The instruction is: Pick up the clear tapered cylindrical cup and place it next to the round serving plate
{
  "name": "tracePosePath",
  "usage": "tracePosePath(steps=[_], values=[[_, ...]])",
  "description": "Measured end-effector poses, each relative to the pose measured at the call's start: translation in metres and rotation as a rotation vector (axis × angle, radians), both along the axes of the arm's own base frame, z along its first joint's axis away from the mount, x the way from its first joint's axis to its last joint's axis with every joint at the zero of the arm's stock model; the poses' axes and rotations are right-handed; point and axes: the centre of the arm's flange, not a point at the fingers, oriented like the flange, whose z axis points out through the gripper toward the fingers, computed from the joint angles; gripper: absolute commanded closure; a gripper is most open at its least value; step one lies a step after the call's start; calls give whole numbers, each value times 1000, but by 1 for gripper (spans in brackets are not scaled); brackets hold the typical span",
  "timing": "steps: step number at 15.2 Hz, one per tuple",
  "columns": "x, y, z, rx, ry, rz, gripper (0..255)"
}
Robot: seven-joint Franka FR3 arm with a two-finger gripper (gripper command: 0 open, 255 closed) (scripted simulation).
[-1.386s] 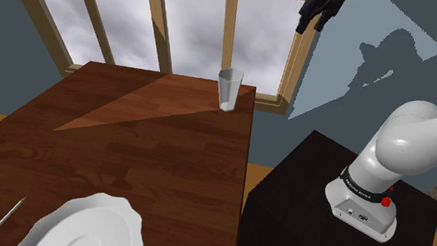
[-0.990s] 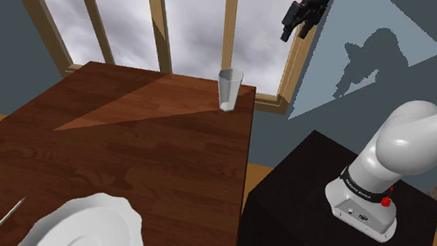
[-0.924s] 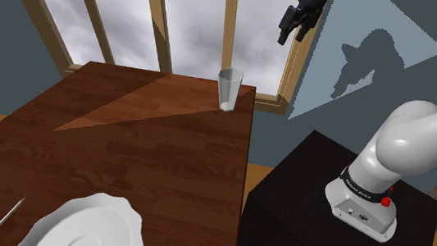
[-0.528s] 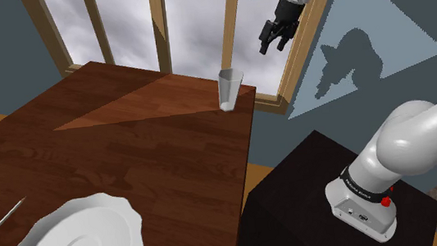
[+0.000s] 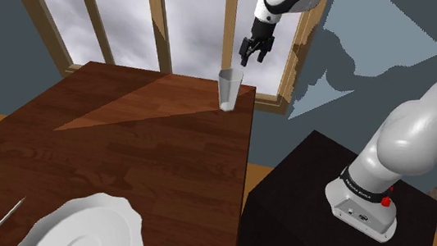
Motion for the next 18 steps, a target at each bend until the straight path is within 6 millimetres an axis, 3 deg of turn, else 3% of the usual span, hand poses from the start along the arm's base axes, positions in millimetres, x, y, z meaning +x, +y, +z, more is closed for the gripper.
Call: tracePosePath(steps=[4, 12, 18], values=[[39, 1, -36, 3, 21, 7, 0], [46, 4, -79, 3, 25, 7, 0], [46, 4, -82, 3, 24, 7, 0]])
